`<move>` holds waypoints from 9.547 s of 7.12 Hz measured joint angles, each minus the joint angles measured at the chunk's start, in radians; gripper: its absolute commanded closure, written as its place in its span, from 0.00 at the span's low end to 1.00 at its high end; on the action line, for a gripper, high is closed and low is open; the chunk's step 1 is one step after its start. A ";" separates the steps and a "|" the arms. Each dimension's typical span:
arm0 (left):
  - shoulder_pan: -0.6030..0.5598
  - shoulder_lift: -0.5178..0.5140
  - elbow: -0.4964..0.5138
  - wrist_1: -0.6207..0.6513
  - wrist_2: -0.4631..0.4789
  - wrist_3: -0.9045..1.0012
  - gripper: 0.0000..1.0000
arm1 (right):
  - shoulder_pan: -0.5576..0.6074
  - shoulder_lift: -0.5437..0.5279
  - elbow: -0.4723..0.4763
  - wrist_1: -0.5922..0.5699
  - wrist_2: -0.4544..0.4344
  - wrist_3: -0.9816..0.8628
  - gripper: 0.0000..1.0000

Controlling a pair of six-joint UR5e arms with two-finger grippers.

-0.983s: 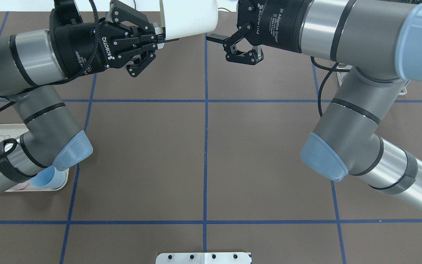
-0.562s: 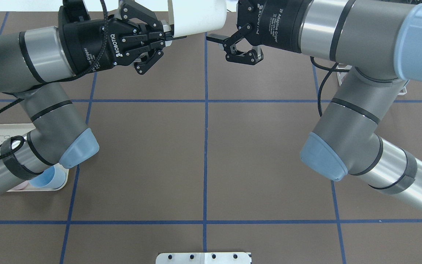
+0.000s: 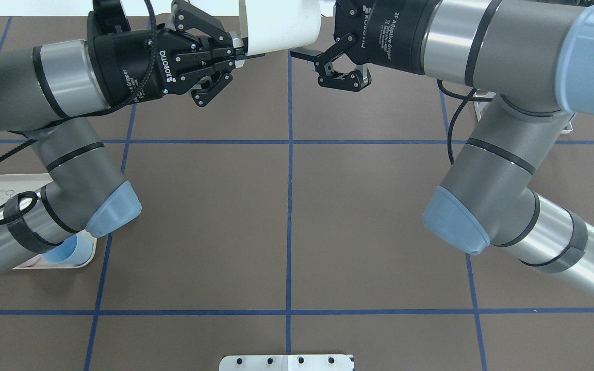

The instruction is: Transfer IKEA cup to right arm and place on rack

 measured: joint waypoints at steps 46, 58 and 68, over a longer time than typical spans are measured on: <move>0.002 0.013 0.052 0.000 -0.002 0.020 0.27 | 0.447 -0.546 -0.216 -0.345 -0.054 -1.613 1.00; 0.002 0.010 0.052 0.000 -0.002 0.018 0.27 | 0.417 -0.519 -0.355 -0.202 -0.056 -1.607 0.00; -0.048 0.275 -0.272 0.594 -0.171 0.686 0.27 | 0.298 -0.657 -0.021 -0.173 0.058 -1.298 0.00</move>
